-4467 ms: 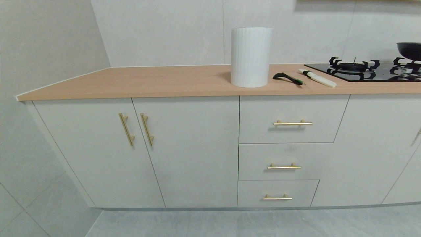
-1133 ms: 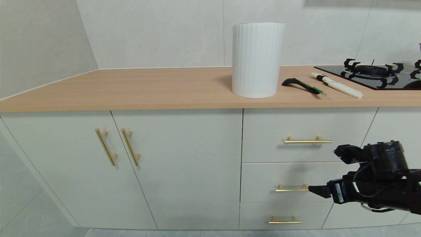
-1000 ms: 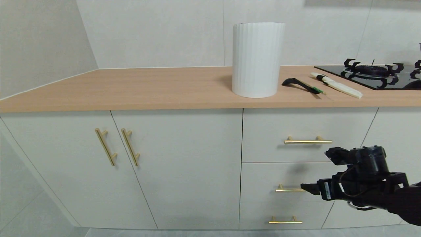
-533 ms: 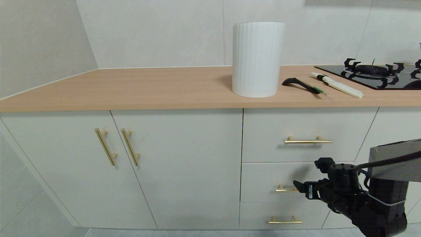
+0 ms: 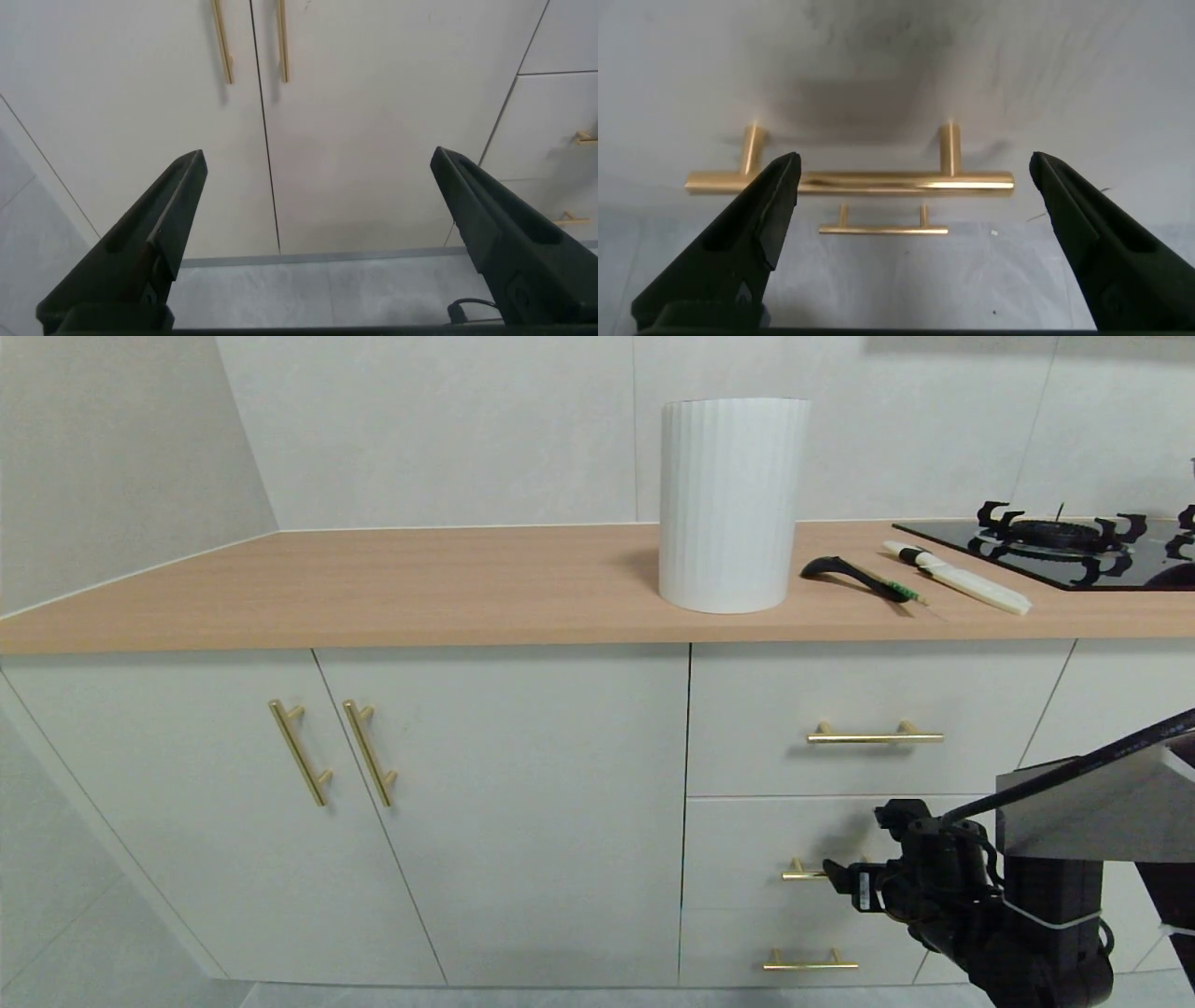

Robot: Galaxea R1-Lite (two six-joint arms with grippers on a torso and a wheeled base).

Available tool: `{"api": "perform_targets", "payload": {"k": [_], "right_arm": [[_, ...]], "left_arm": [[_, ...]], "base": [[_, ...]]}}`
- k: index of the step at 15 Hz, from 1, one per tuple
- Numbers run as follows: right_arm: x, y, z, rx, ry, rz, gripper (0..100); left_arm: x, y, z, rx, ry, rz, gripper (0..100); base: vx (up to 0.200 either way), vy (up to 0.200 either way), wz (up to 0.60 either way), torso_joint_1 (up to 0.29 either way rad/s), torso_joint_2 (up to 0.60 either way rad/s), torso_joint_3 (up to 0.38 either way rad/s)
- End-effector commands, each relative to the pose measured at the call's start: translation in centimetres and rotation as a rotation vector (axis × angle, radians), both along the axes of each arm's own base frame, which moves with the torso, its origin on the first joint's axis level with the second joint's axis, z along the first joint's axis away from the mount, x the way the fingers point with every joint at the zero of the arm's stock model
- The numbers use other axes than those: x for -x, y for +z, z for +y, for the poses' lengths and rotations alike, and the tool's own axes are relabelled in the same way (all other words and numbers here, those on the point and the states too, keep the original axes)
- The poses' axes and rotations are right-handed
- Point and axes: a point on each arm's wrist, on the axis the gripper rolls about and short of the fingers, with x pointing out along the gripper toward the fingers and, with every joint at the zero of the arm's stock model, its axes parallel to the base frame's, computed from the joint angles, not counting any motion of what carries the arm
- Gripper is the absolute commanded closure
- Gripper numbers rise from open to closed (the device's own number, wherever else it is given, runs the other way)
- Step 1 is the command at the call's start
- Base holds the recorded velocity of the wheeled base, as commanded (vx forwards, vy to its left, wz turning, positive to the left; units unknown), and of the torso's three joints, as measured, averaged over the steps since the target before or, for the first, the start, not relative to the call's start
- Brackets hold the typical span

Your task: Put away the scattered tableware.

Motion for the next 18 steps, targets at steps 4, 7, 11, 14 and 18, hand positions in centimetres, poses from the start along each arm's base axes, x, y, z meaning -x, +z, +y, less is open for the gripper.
{"api": "perform_targets", "payload": {"k": [4,7,11,14,18], "right_arm": [[-0.6,-1.2,0.1,0.022,-0.024,0.009,0],[-0.3,-2.2,0.0,0.050,-0.012,0.046,0],[0.0,-2.4,-0.1,0.070,-0.004,0.074,0],[0.1,-2.4,-0.1,0.072,-0.003,0.080,0],[0.9,-1.5,-0.3,0.075,-0.001,0.093,0]], "left_arm": [[0.0,0.0,0.0,0.000,-0.001,0.000,0],[0.0,0.0,0.0,0.000,-0.001,0.000,0],[0.0,0.0,0.0,0.000,0.001,0.000,0],[0.0,0.0,0.0,0.000,0.001,0.000,0],[0.0,0.0,0.0,0.000,-0.001,0.000,0]], "base": [[0.000,0.000,0.00,0.000,0.00,0.000],[0.000,0.000,0.00,0.000,0.00,0.000],[0.000,0.000,0.00,0.000,0.00,0.000],[0.000,0.000,0.00,0.000,0.00,0.000],[0.000,0.000,0.00,0.000,0.00,0.000]]}}
